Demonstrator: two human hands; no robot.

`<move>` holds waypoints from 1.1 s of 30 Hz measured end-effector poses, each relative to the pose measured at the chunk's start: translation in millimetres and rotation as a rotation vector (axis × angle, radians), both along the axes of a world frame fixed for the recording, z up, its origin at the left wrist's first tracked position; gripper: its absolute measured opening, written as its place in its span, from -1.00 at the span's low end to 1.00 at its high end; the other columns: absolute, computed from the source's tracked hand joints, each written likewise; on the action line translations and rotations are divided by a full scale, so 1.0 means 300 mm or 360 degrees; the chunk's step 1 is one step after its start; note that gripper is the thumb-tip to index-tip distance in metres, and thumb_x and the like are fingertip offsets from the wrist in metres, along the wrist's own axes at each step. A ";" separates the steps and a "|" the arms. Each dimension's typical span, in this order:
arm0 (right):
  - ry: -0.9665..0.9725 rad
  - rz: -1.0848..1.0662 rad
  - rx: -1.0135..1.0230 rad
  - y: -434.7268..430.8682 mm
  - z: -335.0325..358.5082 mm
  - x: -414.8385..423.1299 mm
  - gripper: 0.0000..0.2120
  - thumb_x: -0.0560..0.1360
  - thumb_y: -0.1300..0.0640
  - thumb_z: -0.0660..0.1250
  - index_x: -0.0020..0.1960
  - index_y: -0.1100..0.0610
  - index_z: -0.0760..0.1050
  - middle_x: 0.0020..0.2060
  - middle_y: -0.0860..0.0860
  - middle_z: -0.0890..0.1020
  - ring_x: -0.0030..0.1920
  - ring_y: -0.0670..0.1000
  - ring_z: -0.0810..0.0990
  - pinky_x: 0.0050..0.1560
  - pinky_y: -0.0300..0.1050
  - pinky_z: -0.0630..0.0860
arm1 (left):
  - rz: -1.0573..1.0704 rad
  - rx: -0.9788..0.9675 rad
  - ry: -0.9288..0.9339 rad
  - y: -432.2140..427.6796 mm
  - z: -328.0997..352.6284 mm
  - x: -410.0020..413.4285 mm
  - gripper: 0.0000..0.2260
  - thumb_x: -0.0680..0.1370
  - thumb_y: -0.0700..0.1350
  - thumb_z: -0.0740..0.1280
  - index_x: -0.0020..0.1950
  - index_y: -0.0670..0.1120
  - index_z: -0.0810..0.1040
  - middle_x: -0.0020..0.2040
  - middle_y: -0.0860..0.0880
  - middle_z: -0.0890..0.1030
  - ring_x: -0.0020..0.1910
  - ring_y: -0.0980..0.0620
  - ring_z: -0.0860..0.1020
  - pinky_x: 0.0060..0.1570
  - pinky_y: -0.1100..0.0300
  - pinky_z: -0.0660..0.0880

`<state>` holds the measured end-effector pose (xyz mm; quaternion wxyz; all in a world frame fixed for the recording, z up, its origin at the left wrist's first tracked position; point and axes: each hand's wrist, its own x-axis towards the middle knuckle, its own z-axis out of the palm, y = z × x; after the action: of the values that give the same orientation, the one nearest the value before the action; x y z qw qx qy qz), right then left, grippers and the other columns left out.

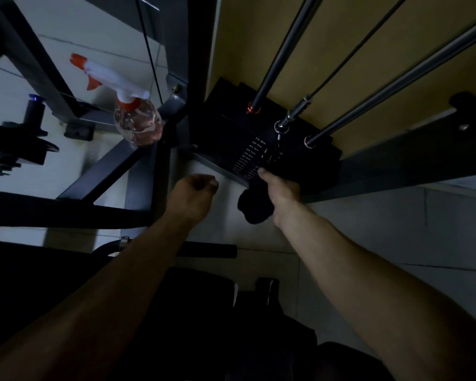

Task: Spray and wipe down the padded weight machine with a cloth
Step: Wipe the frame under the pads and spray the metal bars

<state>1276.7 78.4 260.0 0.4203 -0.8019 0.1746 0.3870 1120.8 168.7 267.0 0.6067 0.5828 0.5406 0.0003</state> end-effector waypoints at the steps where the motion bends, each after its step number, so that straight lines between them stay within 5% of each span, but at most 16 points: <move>1: 0.0059 -0.0059 0.0007 -0.010 0.012 -0.020 -0.35 0.24 -0.14 0.56 0.27 0.09 0.59 0.15 0.11 0.66 0.14 0.19 0.64 0.26 0.15 0.59 | 0.0152 -0.0236 -0.0047 -0.018 0.015 0.000 -0.66 0.65 0.09 0.31 0.36 -0.04 0.54 0.28 -0.07 0.59 0.25 -0.07 0.55 0.29 -0.02 0.49; 5: 0.0319 -0.0135 0.0236 0.031 0.118 -0.124 -0.69 0.47 0.10 0.40 0.19 0.15 0.60 0.11 0.17 0.69 0.09 0.17 0.68 0.26 0.08 0.59 | 0.0533 -0.1041 -0.0201 -0.060 0.085 -0.018 -0.37 0.50 0.43 0.30 0.44 0.10 0.42 0.37 -0.01 0.43 0.39 -0.14 0.43 0.35 -0.25 0.41; 9: 0.0380 0.0285 0.0379 0.124 0.190 -0.280 -0.83 0.54 0.14 0.46 0.12 0.09 0.67 0.04 0.08 0.73 0.05 0.06 0.69 -0.01 -0.11 0.62 | 0.0978 -0.1487 -0.0907 0.001 0.127 -0.060 -0.40 0.57 0.40 0.18 0.24 -0.07 0.63 0.20 -0.17 0.66 0.18 -0.15 0.61 0.23 -0.07 0.48; 12: 0.0149 0.0686 0.0330 0.187 0.237 -0.352 -0.90 0.52 0.11 0.48 -0.01 0.11 0.71 -0.12 0.02 0.74 -0.10 -0.02 0.70 -0.10 -0.23 0.59 | 0.1309 -0.1269 -0.0889 0.059 0.121 -0.124 -0.56 0.66 0.14 0.25 0.26 -0.20 0.61 0.16 -0.24 0.67 0.09 -0.14 0.67 0.05 0.02 0.62; 14: -0.0024 0.0774 0.0361 0.255 0.244 -0.373 -0.91 0.50 0.11 0.48 -0.01 0.06 0.70 -0.13 -0.03 0.72 -0.04 -0.01 0.70 0.02 -0.19 0.59 | 0.1433 -0.1072 -0.0664 0.104 0.120 -0.187 -0.60 0.63 0.02 0.35 0.37 -0.21 0.55 0.30 -0.22 0.60 0.17 -0.15 0.60 0.17 -0.02 0.58; 17: -0.0466 0.0955 0.0490 0.401 0.209 -0.373 -0.50 0.46 0.19 0.53 0.38 0.08 0.53 0.09 -0.09 0.60 0.21 -0.04 0.57 0.18 -0.27 0.47 | 0.1501 -0.0773 -0.0437 0.192 0.109 -0.279 -0.43 0.40 0.06 0.49 0.34 -0.17 0.56 0.27 -0.18 0.63 0.15 -0.17 0.65 0.18 -0.10 0.60; 20: -0.0593 0.1111 0.0595 0.534 0.195 -0.364 -0.25 0.43 0.13 0.59 0.54 -0.01 0.35 0.40 -0.01 0.48 0.38 -0.03 0.46 0.21 -0.31 0.44 | 0.1609 -0.0700 -0.0386 0.269 0.137 -0.342 -0.61 0.43 0.00 0.53 0.19 -0.15 0.64 -0.03 -0.14 0.72 -0.20 -0.10 0.71 -0.20 0.05 0.67; 24: -0.0836 0.1231 0.0550 0.586 0.197 -0.376 -0.72 0.58 0.04 0.45 0.24 0.14 0.60 0.06 0.02 0.64 0.06 -0.02 0.61 -0.25 -0.56 0.42 | 0.1695 -0.0686 -0.0426 0.302 0.166 -0.398 -0.68 0.49 -0.10 0.53 0.21 -0.14 0.64 -0.33 -0.08 0.69 -0.42 -0.02 0.67 -0.32 0.16 0.59; 28: -0.1068 0.1373 0.0487 0.515 0.251 -0.395 -0.77 0.58 -0.03 0.44 0.04 0.14 0.62 0.02 0.02 0.62 0.00 0.01 0.62 -0.10 -0.26 0.54 | 0.1619 -0.0705 -0.0518 0.272 0.217 -0.449 -0.42 0.52 -0.13 0.49 0.51 -0.17 0.42 -0.41 -0.07 0.54 -0.58 -0.01 0.53 -0.46 0.21 0.51; 31: -0.1167 0.1403 0.0430 0.423 0.361 -0.418 -0.85 0.56 -0.04 0.44 -0.11 -0.03 0.54 -0.17 -0.10 0.58 -0.17 -0.08 0.55 -0.31 -0.45 0.33 | 0.1659 -0.0673 -0.0376 0.219 0.329 -0.466 -0.61 0.49 -0.18 0.53 0.28 -0.24 0.61 -0.26 -0.17 0.61 -0.51 -0.06 0.59 -0.51 0.20 0.51; 33: -0.1209 0.1408 0.0420 0.369 0.432 -0.445 -0.76 0.54 -0.09 0.43 -0.21 -0.01 0.51 -0.29 -0.10 0.59 -0.27 -0.07 0.55 -0.36 -0.33 0.33 | 0.1564 -0.0502 -0.0296 0.183 0.408 -0.463 -0.80 0.49 -0.23 0.51 0.09 -0.25 0.65 -0.27 -0.18 0.61 -0.51 -0.04 0.59 -0.58 0.24 0.48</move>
<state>1143.3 189.1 389.5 0.3482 -0.8218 -0.3881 0.2298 981.9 223.8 389.4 0.6609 0.1594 0.6875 0.2553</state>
